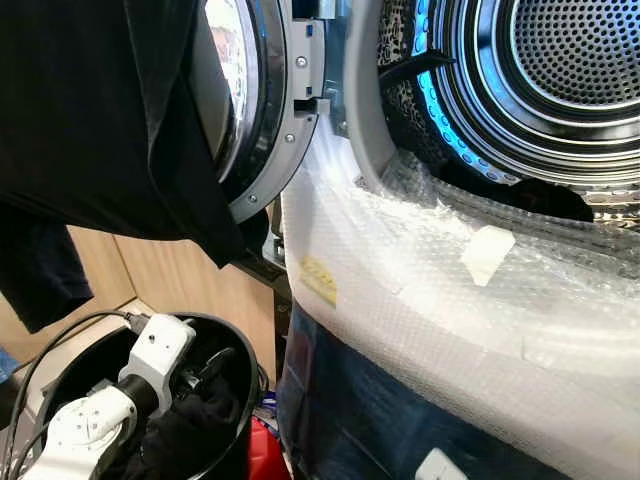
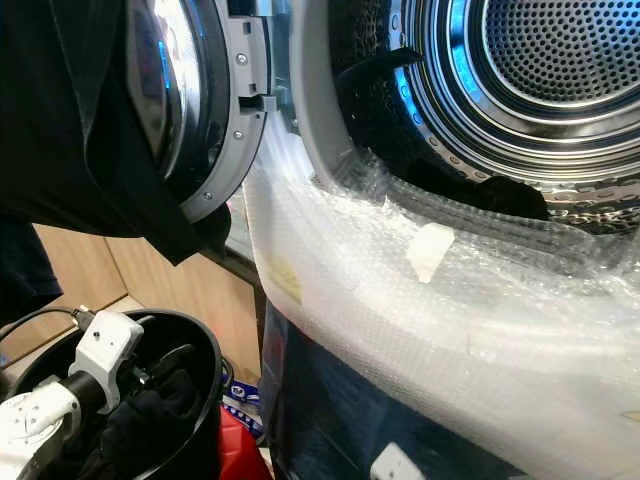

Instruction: Clothes washing

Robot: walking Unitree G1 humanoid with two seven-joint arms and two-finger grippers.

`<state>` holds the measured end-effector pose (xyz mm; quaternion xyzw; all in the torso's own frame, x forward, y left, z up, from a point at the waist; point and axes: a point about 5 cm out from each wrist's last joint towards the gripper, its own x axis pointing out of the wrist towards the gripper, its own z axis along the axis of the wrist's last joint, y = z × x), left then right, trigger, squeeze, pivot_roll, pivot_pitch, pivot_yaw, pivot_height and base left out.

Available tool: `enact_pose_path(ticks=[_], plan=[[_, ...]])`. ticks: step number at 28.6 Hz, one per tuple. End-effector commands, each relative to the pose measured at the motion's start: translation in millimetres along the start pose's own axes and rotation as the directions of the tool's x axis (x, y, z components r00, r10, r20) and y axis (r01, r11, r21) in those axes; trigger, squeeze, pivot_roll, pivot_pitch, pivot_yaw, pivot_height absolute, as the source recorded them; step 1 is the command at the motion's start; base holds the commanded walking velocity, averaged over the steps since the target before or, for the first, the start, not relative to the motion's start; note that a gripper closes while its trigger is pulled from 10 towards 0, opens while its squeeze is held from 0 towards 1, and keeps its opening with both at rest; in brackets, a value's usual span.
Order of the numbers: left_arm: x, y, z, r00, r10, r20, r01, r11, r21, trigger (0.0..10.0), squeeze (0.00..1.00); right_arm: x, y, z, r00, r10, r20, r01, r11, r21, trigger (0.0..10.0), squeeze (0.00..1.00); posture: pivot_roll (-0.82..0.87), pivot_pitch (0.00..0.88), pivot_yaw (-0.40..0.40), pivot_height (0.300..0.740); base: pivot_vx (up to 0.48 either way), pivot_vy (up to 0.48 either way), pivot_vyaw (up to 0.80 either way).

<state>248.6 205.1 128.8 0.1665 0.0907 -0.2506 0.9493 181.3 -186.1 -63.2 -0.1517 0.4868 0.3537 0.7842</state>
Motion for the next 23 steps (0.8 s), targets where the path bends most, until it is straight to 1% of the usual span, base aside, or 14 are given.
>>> enact_pose_path(ticks=[1,2,4,5,8,9,10,13,15,16,18,19,21,23], plan=[[0.1,-2.0,12,0.997,-0.080,0.008,0.080,0.997,0.016,10.0,0.00,6.7,4.9,-7,0.998,-0.033,-0.062,0.030,0.998,-0.051,10.0,1.00,0.21,0.000,0.015,0.740,0.000,0.000,0.00],[-0.9,-1.4,14,0.995,-0.095,0.004,0.095,0.995,0.018,10.0,0.00,9.1,6.4,-9,0.995,-0.052,-0.083,0.046,0.997,-0.068,10.0,1.00,0.21,0.000,0.016,0.740,0.000,0.000,0.00],[-2.9,0.7,13,0.989,-0.144,-0.037,0.144,0.989,0.020,10.0,0.00,14.9,7.7,-13,0.987,-0.122,-0.103,0.119,0.992,-0.033,10.0,1.00,0.22,0.000,0.017,0.740,0.000,0.000,0.00],[-5.6,3.0,10,0.975,-0.200,-0.102,0.205,0.978,0.046,10.0,0.00,19.8,9.6,-16,0.972,-0.192,-0.134,0.192,0.981,-0.013,10.0,1.00,0.22,0.000,0.026,0.740,0.000,0.000,0.00],[-8.4,6.7,9,0.957,-0.245,-0.153,0.257,0.964,0.063,10.0,0.00,23.3,14.6,-22,0.951,-0.247,-0.188,0.235,0.968,-0.084,10.0,1.00,0.22,0.000,0.030,0.740,0.000,0.000,0.00],[-9.1,6.6,10,0.950,-0.262,-0.169,0.277,0.958,0.073,10.0,0.00,25.0,18.5,-25,0.946,-0.251,-0.204,0.240,0.968,-0.080,10.0,0.69,0.23,0.000,0.029,0.740,0.000,0.000,0.00],[-13.7,4.9,13,0.916,-0.327,-0.233,0.358,0.928,0.103,10.0,0.00,28.4,26.4,-27,0.947,-0.235,-0.220,0.227,0.972,-0.059,10.0,0.00,0.23,0.000,0.037,0.740,0.000,0.000,0.00],[-18.9,1.8,22,0.876,-0.409,-0.257,0.446,0.888,0.109,10.0,0.00,31.4,33.7,-30,0.945,-0.224,-0.237,0.236,0.972,0.020,10.0,0.00,0.23,0.000,0.037,0.740,0.000,0.000,0.00],[-19.5,0.3,27,0.865,-0.445,-0.232,0.476,0.874,0.101,10.0,0.00,27.6,28.5,-38,0.916,-0.286,-0.281,0.319,0.944,0.082,10.0,0.00,0.26,0.000,0.023,0.740,0.000,0.000,0.00],[-20.8,0.7,27,0.855,-0.463,-0.234,0.492,0.867,0.084,10.0,0.00,24.9,25.1,-42,0.901,-0.314,-0.299,0.367,0.919,0.141,10.0,0.00,0.27,0.000,0.020,0.740,0.000,0.000,0.00],[-25.8,5.2,22,0.829,-0.478,-0.291,0.520,0.850,0.084,10.0,0.00,22.9,22.0,-45,0.885,-0.350,-0.306,0.427,0.872,0.239,10.0,0.00,0.26,0.000,0.025,0.740,0.000,0.000,0.00],[-31.1,13.3,12,0.803,-0.455,-0.384,0.532,0.838,0.120,10.0,0.00,23.6,25.0,-47,0.892,-0.333,-0.305,0.416,0.868,0.270,10.0,0.00,0.24,0.000,0.035,0.740,0.000,0.000,0.00],[-31.7,18.5,8,0.798,-0.428,-0.425,0.532,0.831,0.163,10.0,0.00,23.3,26.6,-50,0.890,-0.329,-0.315,0.412,0.875,0.252,10.0,0.00,0.25,0.000,0.033,0.740,0.000,0.000,0.00],[-24.4,27.6,11,0.832,-0.353,-0.427,0.483,0.840,0.247,10.0,0.00,22.8,27.5,-53,0.885,-0.333,-0.325,0.416,0.879,0.234,10.0,0.00,0.25,0.000,0.032,0.740,0.000,0.000,0.00]])
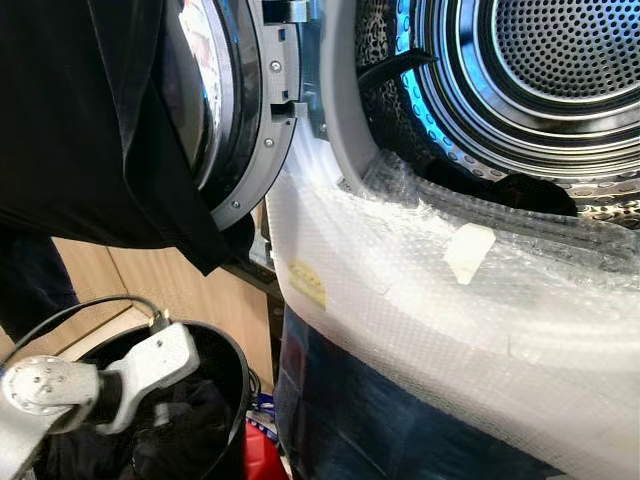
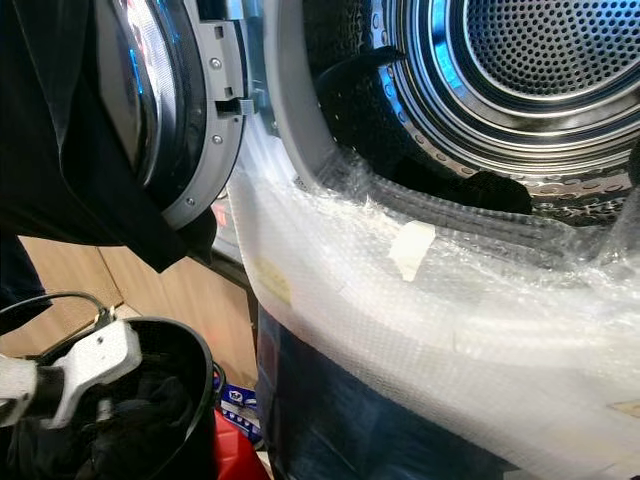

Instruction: Clothes washing

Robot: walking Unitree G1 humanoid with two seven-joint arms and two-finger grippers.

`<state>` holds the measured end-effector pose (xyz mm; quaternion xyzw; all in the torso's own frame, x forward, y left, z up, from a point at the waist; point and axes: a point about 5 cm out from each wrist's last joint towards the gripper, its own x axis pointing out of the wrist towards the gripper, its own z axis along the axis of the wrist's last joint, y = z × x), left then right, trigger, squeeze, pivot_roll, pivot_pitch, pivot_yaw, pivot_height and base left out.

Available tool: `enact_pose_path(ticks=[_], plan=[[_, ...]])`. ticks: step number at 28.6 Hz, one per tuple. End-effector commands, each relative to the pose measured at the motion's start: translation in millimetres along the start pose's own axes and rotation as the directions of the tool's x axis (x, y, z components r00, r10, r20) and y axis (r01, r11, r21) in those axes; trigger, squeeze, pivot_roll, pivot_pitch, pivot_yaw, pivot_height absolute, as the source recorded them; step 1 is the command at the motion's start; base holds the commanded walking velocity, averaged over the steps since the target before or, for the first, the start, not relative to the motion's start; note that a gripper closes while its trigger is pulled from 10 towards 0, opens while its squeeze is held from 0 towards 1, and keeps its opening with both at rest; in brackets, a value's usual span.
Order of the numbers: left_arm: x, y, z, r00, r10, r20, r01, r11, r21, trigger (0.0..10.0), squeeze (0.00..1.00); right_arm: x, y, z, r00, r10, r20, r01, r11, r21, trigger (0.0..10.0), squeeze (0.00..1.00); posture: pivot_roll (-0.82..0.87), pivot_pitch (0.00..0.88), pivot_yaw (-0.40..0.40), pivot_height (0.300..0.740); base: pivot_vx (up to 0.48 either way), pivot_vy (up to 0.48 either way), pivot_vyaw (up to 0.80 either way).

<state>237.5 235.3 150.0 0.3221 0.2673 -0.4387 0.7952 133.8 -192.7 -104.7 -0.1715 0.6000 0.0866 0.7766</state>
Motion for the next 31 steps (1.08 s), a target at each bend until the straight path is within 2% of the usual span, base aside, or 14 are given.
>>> enact_pose_path(ticks=[1,3,5,7,8,9,10,12,14,18,20,24,27,31], plan=[[1.0,9.5,4,0.998,0.061,-0.016,-0.060,0.996,0.065,10.0,0.00,0.3,4.4,1,1.000,0.005,-0.001,-0.005,1.000,-0.009,10.0,0.00,0.25,0.000,0.032,0.740,0.000,0.000,0.00],[0.0,14.1,8,0.997,0.071,-0.032,-0.066,0.990,0.124,10.0,0.00,0.4,5.8,0,1.000,0.009,-0.004,-0.009,1.000,0.000,10.0,0.00,0.25,0.000,0.035,0.740,0.000,0.000,0.00],[-0.9,13.6,9,0.998,0.048,-0.033,-0.044,0.992,0.121,10.0,0.00,0.5,6.9,1,1.000,0.001,-0.003,-0.001,0.999,0.040,10.0,0.00,0.25,0.000,0.036,0.740,0.000,0.000,0.00],[-0.4,6.9,9,1.000,-0.022,-0.022,0.024,0.996,0.087,10.0,0.00,0.6,7.7,1,1.000,-0.007,-0.003,0.007,0.998,0.070,10.0,0.00,0.25,0.000,0.037,0.740,0.000,0.000,0.00],[0.8,-2.9,9,0.993,-0.114,-0.017,0.115,0.989,0.096,10.0,0.00,0.6,8.5,2,1.000,-0.004,-0.001,0.004,0.998,0.064,10.0,0.00,0.25,0.000,0.031,0.740,0.000,0.000,0.00],[0.8,-2.9,9,0.993,-0.114,-0.017,0.115,0.989,0.096,10.0,0.00,0.6,8.5,2,1.000,-0.004,-0.001,0.004,0.998,0.064,10.0,0.00,0.25,0.000,0.031,0.740,0.000,0.000,0.00],[1.7,-11.2,9,0.982,-0.189,-0.010,0.189,0.976,0.104,10.0,0.00,0.6,8.4,4,1.000,-0.003,0.002,0.002,0.998,0.055,10.0,0.00,0.25,0.000,0.031,0.740,0.000,0.000,0.00],[1.4,-20.0,8,0.964,-0.265,-0.014,0.265,0.958,0.112,10.0,0.00,0.5,6.8,4,1.000,-0.008,0.002,0.008,0.998,0.057,10.0,0.00,0.25,0.000,0.031,0.740,0.000,0.000,0.00],[-0.5,-23.6,3,0.954,-0.295,-0.050,0.299,0.948,0.107,10.0,0.00,0.4,4.6,3,1.000,-0.011,-0.002,0.011,0.998,0.061,10.0,0.00,0.25,0.000,0.030,0.740,0.000,0.000,0.00],[-4.7,-24.7,-4,0.949,-0.302,-0.094,0.310,0.947,0.087,10.0,0.00,0.2,1.3,2,1.000,-0.029,-0.001,0.029,0.997,0.074,10.0,0.00,0.26,0.000,0.026,0.740,0.000,0.000,0.00],[-8.7,-21.5,-7,0.951,-0.289,-0.108,0.298,0.951,0.082,10.0,0.00,0.2,2.1,3,1.000,-0.009,-0.001,0.009,0.999,0.047,10.0,0.00,0.27,0.000,0.021,0.740,0.000,0.000,0.00],[-9.2,-15.8,-13,0.956,-0.245,-0.158,0.263,0.959,0.105,10.0,0.00,0.2,2.3,5,1.000,-0.008,0.009,0.008,0.999,0.045,10.0,0.00,0.26,0.000,0.023,0.740,0.000,0.000,0.00],[-2.4,-13.1,-17,0.968,-0.223,-0.119,0.232,0.970,0.073,10.0,0.00,0.1,1.2,6,1.000,-0.022,0.003,0.022,0.999,0.042,10.0,0.00,0.26,0.000,0.019,0.740,0.000,0.000,0.00],[0.8,-11.2,-19,0.967,-0.223,-0.123,0.233,0.970,0.070,10.0,0.00,0.1,1.6,7,1.000,-0.019,0.008,0.018,0.999,0.045,10.0,0.00,0.26,0.000,0.018,0.740,0.000,0.000,0.00]])
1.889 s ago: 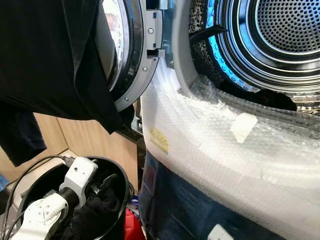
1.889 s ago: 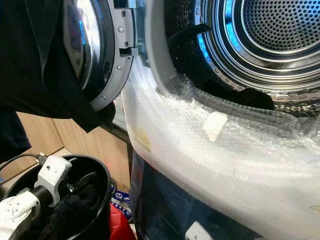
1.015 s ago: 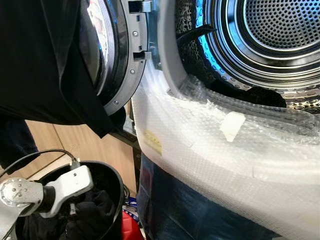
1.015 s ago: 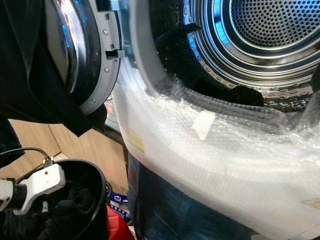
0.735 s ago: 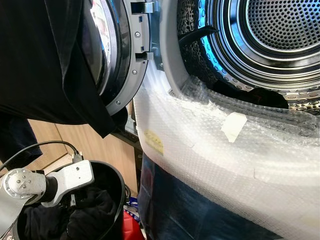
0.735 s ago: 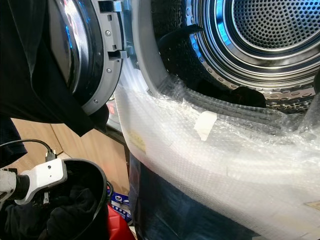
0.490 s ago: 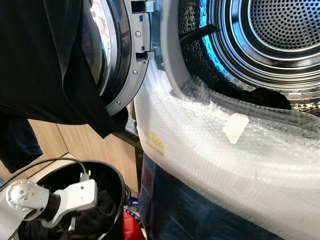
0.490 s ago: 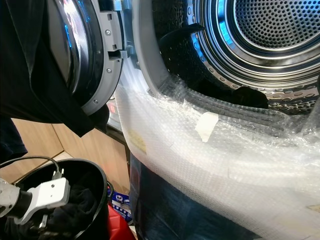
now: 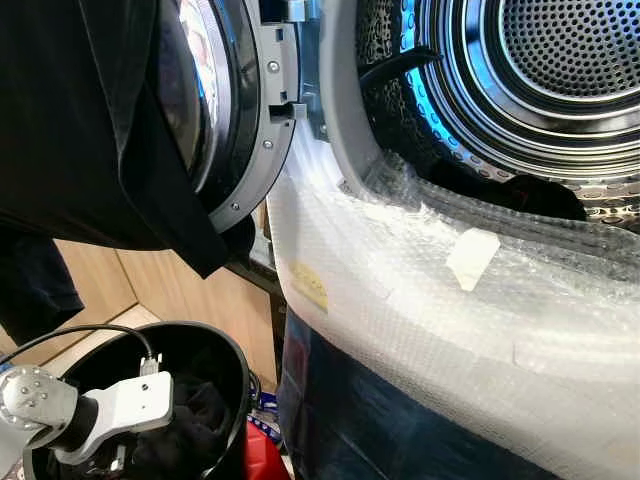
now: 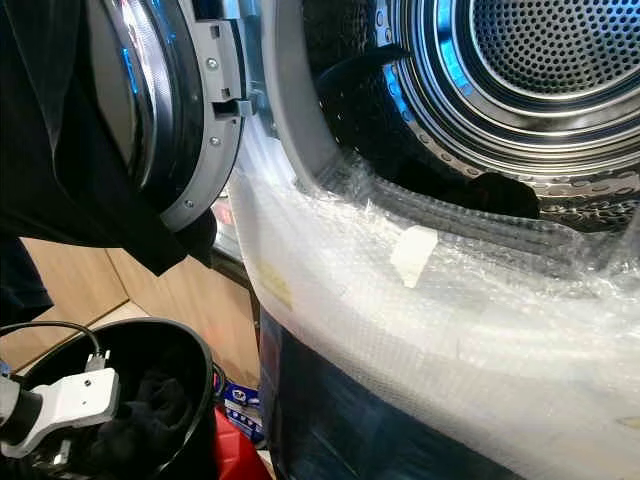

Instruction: Clothes washing

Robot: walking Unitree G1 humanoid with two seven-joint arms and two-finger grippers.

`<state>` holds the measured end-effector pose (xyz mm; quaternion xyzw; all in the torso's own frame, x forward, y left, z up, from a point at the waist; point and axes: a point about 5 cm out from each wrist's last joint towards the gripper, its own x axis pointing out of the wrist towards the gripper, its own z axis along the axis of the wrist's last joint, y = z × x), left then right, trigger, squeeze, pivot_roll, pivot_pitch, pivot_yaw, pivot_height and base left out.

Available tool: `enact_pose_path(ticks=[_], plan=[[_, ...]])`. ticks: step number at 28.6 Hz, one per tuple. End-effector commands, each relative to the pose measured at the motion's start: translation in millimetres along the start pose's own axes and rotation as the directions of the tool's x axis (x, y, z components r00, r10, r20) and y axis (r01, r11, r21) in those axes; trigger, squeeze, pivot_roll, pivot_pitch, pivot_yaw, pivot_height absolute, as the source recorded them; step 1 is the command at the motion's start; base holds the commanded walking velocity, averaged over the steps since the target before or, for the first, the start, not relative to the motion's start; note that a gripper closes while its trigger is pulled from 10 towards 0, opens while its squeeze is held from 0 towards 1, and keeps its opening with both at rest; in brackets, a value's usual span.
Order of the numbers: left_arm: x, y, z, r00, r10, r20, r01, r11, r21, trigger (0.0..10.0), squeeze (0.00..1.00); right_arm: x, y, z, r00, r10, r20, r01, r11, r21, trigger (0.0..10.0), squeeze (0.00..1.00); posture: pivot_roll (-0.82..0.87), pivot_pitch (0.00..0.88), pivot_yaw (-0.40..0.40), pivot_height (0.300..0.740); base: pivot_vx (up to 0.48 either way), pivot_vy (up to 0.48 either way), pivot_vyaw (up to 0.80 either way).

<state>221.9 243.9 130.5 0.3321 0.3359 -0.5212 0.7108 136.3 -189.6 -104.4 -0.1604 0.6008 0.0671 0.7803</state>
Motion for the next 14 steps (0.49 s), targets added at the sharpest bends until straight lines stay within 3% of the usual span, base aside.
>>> enact_pose_path(ticks=[1,14], plan=[[-1.2,3.5,3,1.000,0.012,-0.004,-0.012,1.000,0.029,10.0,0.00,-0.1,-0.1,4,1.000,-0.001,0.010,0.001,1.000,0.002,10.0,0.00,0.25,0.000,0.021,0.740,0.000,0.000,0.00],[15.9,-0.5,-4,0.999,-0.028,-0.022,0.028,1.000,0.006,10.0,0.00,-0.1,-4.5,-3,1.000,-0.008,-0.004,0.008,1.000,0.029,10.0,0.00,0.23,0.000,0.020,0.740,0.000,0.000,0.00]])
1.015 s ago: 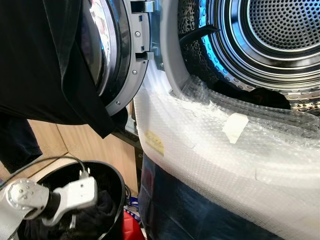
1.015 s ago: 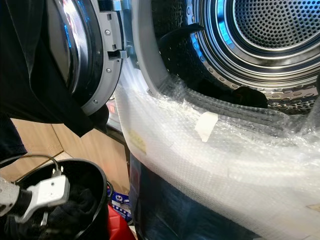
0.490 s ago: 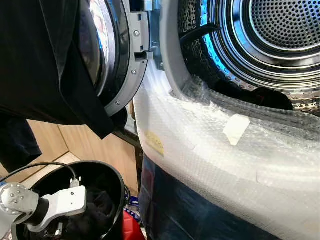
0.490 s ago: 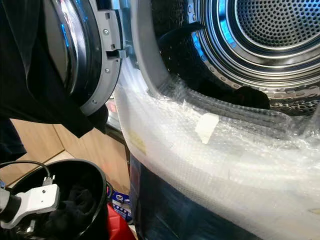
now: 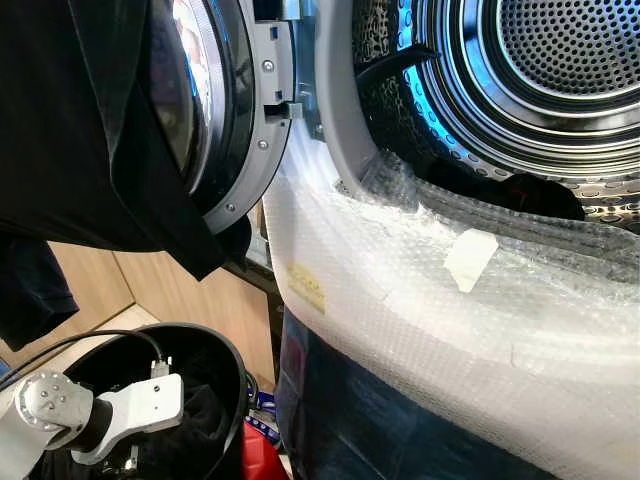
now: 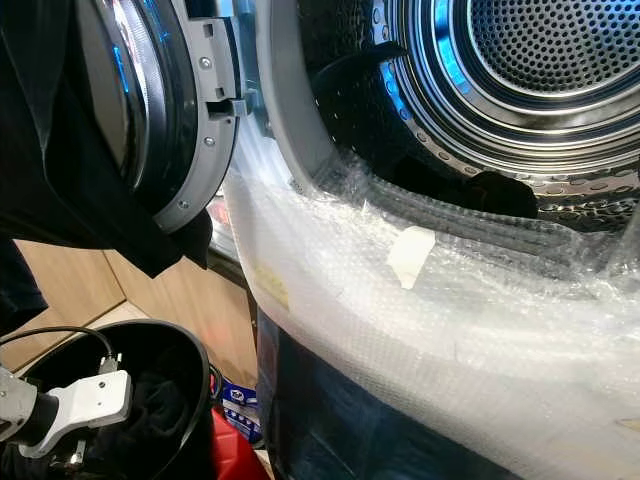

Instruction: Clothes washing

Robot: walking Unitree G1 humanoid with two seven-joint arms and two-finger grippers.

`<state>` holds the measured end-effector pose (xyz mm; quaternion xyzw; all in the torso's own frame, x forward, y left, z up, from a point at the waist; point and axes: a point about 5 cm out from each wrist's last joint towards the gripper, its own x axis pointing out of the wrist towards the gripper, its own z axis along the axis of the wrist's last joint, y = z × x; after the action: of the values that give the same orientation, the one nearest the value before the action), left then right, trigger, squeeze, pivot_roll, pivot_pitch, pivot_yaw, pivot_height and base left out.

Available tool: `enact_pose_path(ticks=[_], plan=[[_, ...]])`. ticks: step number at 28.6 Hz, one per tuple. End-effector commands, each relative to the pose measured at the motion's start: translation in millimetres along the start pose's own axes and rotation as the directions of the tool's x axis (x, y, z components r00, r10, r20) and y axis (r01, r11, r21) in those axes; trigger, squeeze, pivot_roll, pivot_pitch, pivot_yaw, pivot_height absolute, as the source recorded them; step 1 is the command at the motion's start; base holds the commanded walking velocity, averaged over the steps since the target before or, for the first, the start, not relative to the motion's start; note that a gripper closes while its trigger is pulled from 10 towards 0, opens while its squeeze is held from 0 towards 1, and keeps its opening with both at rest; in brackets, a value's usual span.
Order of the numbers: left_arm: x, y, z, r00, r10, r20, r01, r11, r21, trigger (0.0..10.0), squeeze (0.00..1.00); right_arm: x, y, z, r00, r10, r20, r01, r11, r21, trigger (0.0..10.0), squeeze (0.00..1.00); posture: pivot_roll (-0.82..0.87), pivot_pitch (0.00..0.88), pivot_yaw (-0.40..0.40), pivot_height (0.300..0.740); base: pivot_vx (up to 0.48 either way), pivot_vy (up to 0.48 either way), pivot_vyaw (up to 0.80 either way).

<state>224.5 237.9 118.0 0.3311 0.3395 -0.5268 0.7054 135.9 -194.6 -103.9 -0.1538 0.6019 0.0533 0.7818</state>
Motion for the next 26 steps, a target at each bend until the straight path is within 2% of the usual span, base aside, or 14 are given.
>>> enact_pose_path(ticks=[1,14,19,20,23,26], plan=[[2.6,-0.1,-3,1.000,-0.012,-0.022,0.012,1.000,0.003,10.0,0.00,0.1,0.1,-2,1.000,0.006,-0.002,-0.006,1.000,0.001,10.0,0.00,0.23,0.000,0.019,0.740,0.000,0.000,0.00],[8.4,-1.4,-13,0.995,0.017,-0.096,-0.019,0.999,-0.027,10.0,0.00,0.1,-1.6,-4,1.000,-0.002,-0.001,0.002,1.000,0.006,10.0,0.00,0.23,0.000,0.010,0.740,0.000,0.000,0.00],[10.7,-1.6,-28,0.981,0.060,-0.186,-0.065,0.998,-0.024,10.0,0.00,0.0,-1.7,0,1.000,-0.002,0.012,0.002,1.000,0.001,10.0,0.00,0.23,0.000,0.012,0.740,0.000,0.000,0.00],[12.5,-1.4,-29,0.981,0.072,-0.178,-0.082,0.996,-0.045,10.0,0.00,0.0,-1.4,0,1.000,-0.001,0.014,0.001,1.000,-0.007,10.0,0.00,0.22,0.000,0.009,0.740,0.000,0.000,0.00],[21.0,-1.5,-20,0.991,0.112,-0.069,-0.120,0.986,-0.119,10.0,0.00,0.0,-1.0,-1,1.000,0.003,0.014,-0.002,1.000,-0.023,10.0,0.00,0.22,0.000,0.001,0.740,0.000,0.000,0.00],[23.1,-1.9,-20,0.990,0.119,-0.074,-0.127,0.984,-0.122,10.0,0.00,0.0,-2.2,-1,1.000,-0.001,0.012,0.002,1.000,-0.027,10.0,0.00,0.22,0.000,-0.002,0.740,0.000,0.000,0.00]])
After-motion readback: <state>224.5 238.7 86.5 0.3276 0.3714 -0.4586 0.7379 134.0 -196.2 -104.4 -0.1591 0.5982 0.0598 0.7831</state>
